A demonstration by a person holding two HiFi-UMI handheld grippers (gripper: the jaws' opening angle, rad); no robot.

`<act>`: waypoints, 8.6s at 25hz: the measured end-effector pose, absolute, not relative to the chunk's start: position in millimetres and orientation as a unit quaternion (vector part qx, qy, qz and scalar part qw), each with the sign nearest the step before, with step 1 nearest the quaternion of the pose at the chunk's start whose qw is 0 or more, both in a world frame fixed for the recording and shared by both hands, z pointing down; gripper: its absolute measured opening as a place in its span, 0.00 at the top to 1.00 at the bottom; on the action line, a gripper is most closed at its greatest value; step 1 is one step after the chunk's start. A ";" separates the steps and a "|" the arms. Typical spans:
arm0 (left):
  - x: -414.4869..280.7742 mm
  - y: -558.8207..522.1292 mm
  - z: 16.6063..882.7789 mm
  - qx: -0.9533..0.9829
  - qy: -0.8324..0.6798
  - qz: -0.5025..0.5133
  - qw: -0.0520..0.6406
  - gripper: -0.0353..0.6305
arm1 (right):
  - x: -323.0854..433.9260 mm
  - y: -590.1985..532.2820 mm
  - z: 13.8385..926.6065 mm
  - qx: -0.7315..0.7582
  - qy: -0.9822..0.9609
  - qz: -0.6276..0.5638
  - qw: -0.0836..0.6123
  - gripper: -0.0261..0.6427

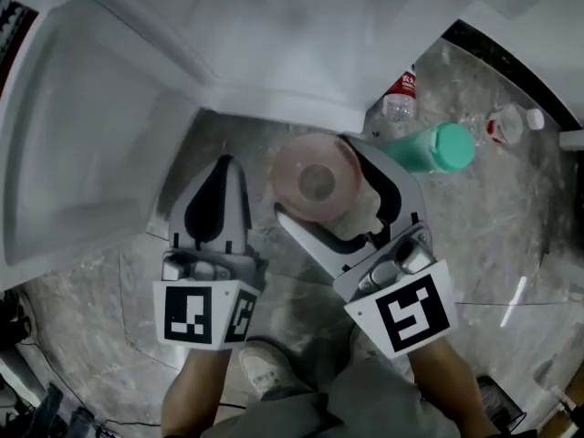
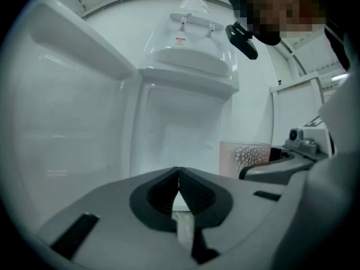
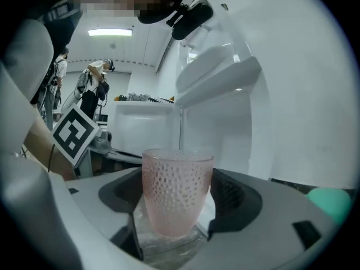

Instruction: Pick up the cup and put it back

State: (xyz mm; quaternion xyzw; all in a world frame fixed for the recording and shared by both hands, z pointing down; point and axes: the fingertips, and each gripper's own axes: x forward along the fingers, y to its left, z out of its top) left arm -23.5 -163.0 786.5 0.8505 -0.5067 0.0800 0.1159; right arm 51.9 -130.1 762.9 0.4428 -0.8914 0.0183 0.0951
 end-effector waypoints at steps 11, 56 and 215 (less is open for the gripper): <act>-31.8 -150.9 794.2 0.851 -0.509 0.039 0.122 0.93 | 47.2 -112.6 782.3 0.441 -0.891 0.015 0.106 0.40; -49.8 -67.3 826.5 0.843 -0.496 0.065 0.198 0.93 | 45.4 -329.3 845.9 0.537 -0.831 0.036 0.137 0.40; -142.0 -37.4 -82.5 0.849 -0.524 -0.009 0.068 0.93 | -74.4 -55.5 -110.5 0.491 -0.871 -0.022 -0.012 0.95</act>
